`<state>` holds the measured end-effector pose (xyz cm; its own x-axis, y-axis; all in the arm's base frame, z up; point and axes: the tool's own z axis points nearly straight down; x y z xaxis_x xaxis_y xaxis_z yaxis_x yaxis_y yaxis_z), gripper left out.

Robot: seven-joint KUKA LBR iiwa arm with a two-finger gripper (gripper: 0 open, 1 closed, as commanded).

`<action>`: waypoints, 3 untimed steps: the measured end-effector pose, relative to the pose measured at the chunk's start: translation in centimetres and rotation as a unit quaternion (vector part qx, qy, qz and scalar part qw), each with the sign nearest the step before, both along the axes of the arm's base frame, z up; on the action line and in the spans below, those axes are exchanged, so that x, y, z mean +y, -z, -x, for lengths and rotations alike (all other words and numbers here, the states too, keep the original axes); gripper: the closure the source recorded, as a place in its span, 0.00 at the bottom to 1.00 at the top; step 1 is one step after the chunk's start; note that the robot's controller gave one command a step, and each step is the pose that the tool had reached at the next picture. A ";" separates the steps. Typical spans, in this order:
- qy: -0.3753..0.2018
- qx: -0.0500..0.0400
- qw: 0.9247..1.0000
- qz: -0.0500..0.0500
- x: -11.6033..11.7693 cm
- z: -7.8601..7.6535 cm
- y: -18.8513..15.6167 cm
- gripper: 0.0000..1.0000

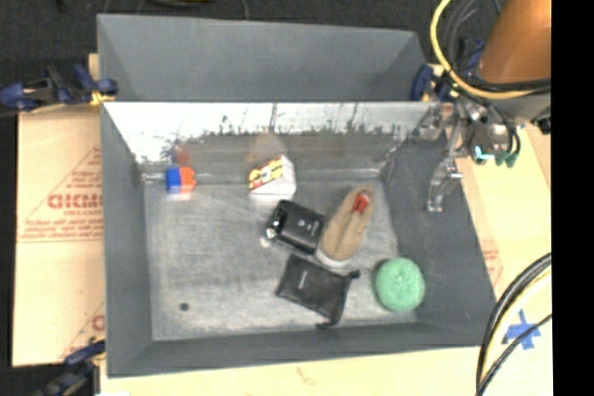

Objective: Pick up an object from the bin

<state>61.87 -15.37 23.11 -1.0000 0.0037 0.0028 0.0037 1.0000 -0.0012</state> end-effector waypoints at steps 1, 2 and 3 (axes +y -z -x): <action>-0.001 -0.004 1.000 0.001 0.1 -0.1 -0.5 0.00; -0.034 -0.007 0.999 0.002 0.4 -1.0 3.3 0.00; -0.016 -0.004 1.000 0.000 2.4 -0.8 7.5 0.00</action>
Offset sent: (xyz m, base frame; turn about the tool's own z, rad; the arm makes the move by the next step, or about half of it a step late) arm 0.0274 0.0166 -0.1596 -0.2620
